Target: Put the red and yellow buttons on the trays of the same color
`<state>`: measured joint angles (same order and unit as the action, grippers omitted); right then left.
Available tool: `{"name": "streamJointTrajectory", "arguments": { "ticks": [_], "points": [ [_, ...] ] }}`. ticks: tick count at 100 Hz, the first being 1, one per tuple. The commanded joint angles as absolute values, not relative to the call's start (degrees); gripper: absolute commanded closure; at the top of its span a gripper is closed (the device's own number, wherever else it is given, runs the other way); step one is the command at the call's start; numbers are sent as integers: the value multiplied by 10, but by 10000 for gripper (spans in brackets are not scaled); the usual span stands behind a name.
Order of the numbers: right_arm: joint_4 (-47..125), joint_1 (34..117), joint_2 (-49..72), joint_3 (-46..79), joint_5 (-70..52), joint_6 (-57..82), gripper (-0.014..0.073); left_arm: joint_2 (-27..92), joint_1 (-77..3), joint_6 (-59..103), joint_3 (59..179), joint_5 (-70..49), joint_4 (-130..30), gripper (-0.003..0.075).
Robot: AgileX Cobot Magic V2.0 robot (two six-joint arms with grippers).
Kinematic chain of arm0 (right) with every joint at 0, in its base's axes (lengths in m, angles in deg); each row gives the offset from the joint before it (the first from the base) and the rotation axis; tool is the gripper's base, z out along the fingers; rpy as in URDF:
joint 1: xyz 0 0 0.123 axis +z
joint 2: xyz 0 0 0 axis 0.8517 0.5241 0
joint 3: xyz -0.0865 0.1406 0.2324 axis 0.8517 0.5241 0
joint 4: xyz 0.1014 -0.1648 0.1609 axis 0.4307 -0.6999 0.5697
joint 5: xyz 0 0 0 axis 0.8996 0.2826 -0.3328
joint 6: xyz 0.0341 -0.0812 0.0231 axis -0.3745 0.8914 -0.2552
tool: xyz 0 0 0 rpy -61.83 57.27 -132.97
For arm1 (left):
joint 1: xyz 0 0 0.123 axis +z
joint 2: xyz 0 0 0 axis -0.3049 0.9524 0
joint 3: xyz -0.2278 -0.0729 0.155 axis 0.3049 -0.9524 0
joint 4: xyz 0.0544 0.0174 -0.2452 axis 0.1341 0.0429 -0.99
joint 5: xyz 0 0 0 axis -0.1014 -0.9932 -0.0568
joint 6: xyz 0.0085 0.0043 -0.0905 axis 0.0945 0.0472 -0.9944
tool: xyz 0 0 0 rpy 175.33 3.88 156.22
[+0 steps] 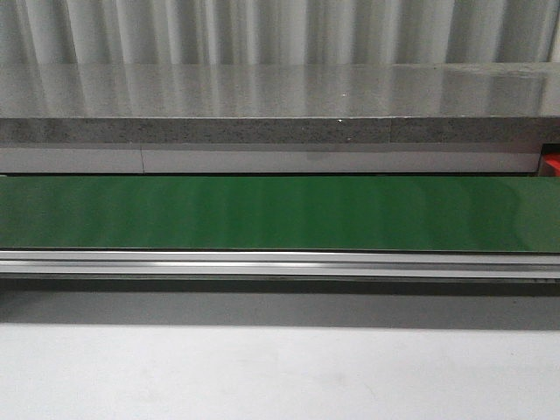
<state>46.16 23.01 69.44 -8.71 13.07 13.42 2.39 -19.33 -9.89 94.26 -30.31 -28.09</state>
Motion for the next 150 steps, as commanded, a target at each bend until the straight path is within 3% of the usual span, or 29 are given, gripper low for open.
{"name": "streamJointTrajectory", "arguments": {
  "ticks": [1, 12, 29, 39, 78, 108, 150],
  "points": [
    [473, 227, 667, -105, 119, 133, 532, 27, -197, -104, 957, -261, -285, 741],
    [473, 226, 666, -105, 119, 133, 421, 27, -197, -104, 957, -261, -285, 741],
    [473, 226, 658, -107, 120, 133, 154, 27, -197, -104, 957, -261, -285, 741],
    [473, 225, 650, -116, 121, 133, 67, 27, -197, -104, 957, -261, -285, 741],
    [476, 230, 573, -202, 233, 134, 64, 27, -197, -104, 957, -261, -285, 741],
    [495, 307, 430, -196, 233, 164, 64, 27, -197, -104, 957, -261, -285, 741],
    [495, 474, 216, 19, 183, 211, 66, 27, -197, -104, 957, -261, -285, 741]
  ]
}}
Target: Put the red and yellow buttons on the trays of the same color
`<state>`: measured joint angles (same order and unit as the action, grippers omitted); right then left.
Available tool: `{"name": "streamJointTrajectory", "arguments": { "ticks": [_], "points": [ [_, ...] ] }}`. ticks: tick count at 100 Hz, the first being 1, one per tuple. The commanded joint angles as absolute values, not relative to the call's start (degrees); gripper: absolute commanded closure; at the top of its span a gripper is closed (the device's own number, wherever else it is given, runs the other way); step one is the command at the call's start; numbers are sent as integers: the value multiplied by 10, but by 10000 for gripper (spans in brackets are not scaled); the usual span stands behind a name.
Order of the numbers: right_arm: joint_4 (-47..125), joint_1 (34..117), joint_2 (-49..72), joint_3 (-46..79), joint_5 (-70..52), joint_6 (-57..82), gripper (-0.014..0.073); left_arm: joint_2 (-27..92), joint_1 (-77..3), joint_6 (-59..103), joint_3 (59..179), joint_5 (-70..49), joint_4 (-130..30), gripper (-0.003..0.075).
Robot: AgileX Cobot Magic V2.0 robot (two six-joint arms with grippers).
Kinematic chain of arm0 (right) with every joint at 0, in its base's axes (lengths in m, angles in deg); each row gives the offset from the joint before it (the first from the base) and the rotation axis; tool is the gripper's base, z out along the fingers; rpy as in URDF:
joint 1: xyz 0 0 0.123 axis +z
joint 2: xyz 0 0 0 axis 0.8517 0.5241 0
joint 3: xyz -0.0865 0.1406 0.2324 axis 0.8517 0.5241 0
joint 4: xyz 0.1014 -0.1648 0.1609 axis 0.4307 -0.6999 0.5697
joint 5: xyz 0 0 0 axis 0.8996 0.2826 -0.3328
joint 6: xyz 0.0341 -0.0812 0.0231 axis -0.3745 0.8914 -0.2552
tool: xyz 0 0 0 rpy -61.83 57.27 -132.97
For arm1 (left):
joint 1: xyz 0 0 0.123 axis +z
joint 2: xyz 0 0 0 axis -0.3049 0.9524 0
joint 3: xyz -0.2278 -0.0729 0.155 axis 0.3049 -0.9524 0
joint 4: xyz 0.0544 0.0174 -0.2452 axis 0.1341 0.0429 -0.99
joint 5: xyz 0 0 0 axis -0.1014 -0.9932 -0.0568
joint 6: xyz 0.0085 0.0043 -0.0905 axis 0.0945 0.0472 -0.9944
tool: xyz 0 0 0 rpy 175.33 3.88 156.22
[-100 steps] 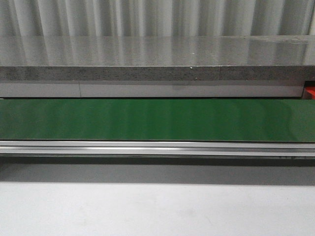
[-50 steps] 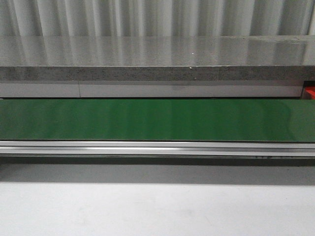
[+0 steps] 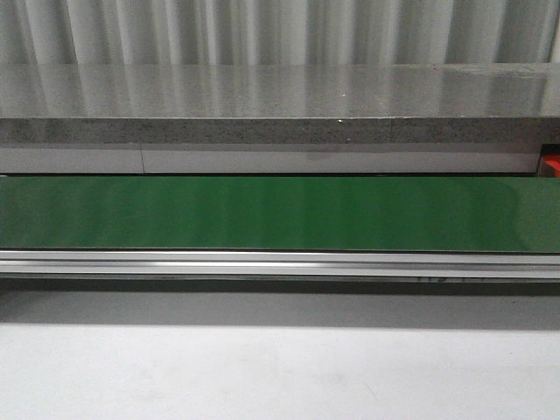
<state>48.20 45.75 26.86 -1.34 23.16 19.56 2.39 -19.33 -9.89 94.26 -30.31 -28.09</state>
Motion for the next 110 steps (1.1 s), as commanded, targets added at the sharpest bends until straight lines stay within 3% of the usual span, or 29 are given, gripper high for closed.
{"name": "streamJointTrajectory", "arguments": {
  "ticks": [1, 44, 58, 83, 101, 110],
  "points": [
    [495, 476, 213, 29, 182, 212, 66, 27, -197, -104, 957, -261, -285, 741],
    [505, 487, 48, 229, 214, 212, 75, 27, -197, -104, 957, -252, -285, 741],
    [505, 487, 13, 266, 217, 211, 218, 27, -197, -104, 957, -252, -285, 741],
    [506, 487, -17, 310, 212, 211, 648, 27, -197, -104, 957, -252, -285, 741],
    [507, 487, -17, 310, 213, 211, 662, 27, -197, -104, 957, -252, -285, 713],
    [507, 487, -17, 310, 213, 211, 662, 27, -197, -99, 957, -252, -285, 575]
  ]
}}
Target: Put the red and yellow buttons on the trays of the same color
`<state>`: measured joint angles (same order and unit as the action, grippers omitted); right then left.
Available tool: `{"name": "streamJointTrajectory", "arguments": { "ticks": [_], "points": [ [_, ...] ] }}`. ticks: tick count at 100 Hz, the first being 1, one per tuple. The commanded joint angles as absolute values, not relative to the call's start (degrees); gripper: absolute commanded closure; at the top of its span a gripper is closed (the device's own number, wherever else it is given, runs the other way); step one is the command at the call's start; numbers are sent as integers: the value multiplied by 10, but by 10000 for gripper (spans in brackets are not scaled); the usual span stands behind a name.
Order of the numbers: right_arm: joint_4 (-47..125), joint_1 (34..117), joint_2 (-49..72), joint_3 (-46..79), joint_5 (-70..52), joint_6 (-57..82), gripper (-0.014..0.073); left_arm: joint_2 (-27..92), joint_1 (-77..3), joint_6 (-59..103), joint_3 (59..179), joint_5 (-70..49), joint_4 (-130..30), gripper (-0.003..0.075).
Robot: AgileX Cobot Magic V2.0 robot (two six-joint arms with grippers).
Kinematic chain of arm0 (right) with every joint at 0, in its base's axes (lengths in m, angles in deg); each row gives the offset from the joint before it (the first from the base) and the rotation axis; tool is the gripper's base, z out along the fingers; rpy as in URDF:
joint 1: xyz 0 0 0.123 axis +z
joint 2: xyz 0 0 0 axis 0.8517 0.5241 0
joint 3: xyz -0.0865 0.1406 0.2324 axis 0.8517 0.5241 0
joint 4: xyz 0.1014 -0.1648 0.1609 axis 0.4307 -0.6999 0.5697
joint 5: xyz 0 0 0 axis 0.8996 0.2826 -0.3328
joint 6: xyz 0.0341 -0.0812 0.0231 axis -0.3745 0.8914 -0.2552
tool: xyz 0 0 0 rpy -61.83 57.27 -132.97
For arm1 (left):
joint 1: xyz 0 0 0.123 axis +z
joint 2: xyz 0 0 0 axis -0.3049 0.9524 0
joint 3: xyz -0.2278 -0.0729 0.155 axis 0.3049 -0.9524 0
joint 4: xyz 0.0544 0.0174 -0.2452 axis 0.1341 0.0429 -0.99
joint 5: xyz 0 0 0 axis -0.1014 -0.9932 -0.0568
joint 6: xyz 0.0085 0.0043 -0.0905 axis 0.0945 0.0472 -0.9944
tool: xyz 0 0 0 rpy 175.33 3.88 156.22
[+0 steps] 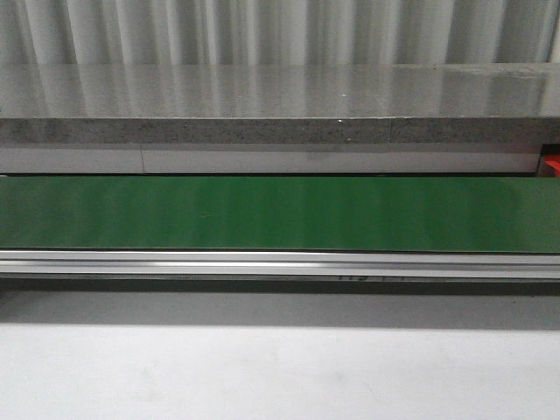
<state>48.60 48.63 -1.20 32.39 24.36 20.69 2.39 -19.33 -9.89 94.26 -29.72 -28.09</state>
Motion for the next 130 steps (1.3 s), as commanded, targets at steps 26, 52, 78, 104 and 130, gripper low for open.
{"name": "streamJointTrajectory", "arguments": {
  "ticks": [26, 52, 78, 104, 130],
  "points": [
    [507, 487, -17, 310, 214, 211, 662, 27, -197, -99, 957, -248, -285, 57],
    [507, 487, -17, 310, 214, 211, 662, 59, -197, -176, 986, -247, -288, 72],
    [507, 487, -17, 310, 216, 211, 662, 270, -176, -285, 1112, -261, -264, 81],
    [507, 487, -17, 310, 216, 211, 662, 458, -101, -300, 1214, -245, -332, 81],
    [507, 487, -17, 310, 216, 211, 662, 589, -30, -300, 1259, -265, -364, 81]
  ]
}}
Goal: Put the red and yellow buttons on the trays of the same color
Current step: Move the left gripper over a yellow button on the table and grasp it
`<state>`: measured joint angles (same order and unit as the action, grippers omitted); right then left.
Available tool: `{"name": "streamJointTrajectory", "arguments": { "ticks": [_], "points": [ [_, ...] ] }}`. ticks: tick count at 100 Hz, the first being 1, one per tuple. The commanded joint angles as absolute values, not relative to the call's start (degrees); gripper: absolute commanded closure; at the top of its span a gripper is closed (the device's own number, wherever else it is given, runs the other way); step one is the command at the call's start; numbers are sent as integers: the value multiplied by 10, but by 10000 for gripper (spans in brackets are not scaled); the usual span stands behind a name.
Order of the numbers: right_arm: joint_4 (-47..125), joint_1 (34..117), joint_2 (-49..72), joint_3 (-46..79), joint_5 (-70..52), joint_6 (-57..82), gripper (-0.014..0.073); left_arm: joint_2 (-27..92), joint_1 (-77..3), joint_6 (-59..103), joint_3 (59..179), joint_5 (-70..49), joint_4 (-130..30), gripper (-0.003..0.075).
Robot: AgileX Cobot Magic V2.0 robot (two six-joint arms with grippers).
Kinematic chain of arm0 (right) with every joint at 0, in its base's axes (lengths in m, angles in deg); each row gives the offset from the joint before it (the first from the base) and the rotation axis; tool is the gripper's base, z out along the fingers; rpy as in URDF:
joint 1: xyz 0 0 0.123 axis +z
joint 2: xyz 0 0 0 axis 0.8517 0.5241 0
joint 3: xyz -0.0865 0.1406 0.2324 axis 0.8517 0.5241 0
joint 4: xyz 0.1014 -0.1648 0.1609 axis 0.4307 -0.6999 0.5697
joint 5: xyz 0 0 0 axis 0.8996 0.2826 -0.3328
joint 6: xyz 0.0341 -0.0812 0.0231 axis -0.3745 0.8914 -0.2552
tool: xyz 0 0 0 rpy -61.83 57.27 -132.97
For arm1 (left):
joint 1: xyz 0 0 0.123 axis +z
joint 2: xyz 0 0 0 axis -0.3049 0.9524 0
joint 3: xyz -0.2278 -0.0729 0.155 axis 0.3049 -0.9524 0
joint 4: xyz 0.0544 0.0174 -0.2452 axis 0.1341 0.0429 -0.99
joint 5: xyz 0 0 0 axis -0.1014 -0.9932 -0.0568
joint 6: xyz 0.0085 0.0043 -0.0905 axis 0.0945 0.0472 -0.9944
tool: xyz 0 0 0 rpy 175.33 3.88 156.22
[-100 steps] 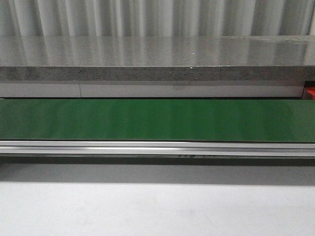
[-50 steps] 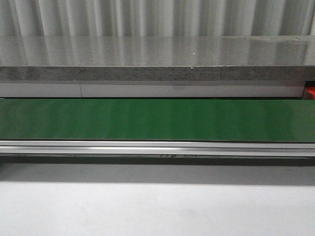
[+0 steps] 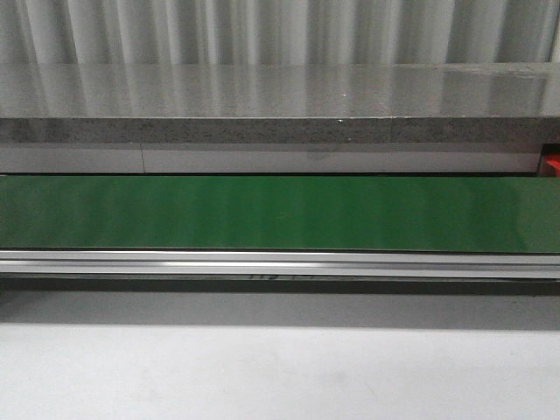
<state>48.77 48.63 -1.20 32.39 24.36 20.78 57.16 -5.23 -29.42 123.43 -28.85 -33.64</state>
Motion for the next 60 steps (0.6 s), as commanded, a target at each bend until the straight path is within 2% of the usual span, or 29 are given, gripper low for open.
{"name": "streamJointTrajectory", "arguments": {
  "ticks": [1, 22, 60],
  "points": [
    [507, 487, -17, 310, 216, 211, 662, 591, -27, -300, 1259, -265, -365, 81],
    [507, 487, -17, 310, 216, 211, 662, 665, 5, -300, 1271, -259, -369, 81],
    [507, 487, -17, 310, 216, 211, 662, 783, 8, -300, 1400, -311, -373, 81]
  ]
}}
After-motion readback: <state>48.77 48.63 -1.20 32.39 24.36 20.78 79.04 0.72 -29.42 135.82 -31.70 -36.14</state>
